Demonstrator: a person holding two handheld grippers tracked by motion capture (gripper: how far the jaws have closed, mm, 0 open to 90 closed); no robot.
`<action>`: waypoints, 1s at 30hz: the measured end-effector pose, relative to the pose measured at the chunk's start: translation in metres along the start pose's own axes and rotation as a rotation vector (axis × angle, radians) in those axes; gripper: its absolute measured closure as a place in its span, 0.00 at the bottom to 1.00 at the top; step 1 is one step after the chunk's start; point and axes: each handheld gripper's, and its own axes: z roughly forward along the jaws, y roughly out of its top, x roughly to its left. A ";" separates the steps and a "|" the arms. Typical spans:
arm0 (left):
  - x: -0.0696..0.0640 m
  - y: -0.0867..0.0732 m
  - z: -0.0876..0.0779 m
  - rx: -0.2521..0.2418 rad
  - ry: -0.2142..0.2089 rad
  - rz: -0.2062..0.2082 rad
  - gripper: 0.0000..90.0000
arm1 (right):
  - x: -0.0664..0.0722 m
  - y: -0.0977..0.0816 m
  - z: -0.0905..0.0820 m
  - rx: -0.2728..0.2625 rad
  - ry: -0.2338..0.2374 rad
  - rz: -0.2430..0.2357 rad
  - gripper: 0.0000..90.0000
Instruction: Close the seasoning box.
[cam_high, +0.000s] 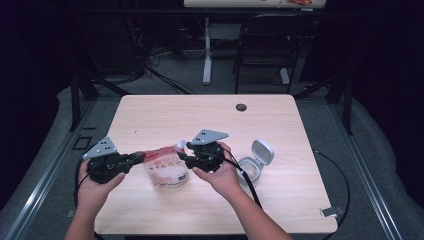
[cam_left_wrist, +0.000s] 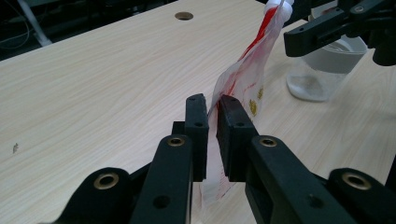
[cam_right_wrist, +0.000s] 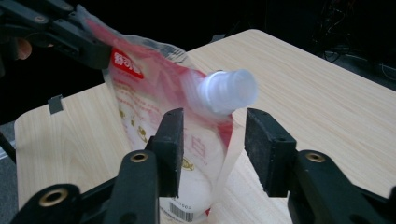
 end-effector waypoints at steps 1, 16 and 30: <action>0.000 0.000 0.000 0.000 0.001 0.000 0.92 | 0.000 0.000 0.000 0.000 0.000 0.000 0.62; 0.000 0.000 0.000 0.002 -0.001 0.002 0.92 | 0.003 0.001 0.005 -0.009 0.004 -0.028 0.60; -0.001 0.001 0.000 0.001 -0.004 -0.001 0.92 | 0.005 0.003 -0.002 -0.031 0.014 -0.028 0.68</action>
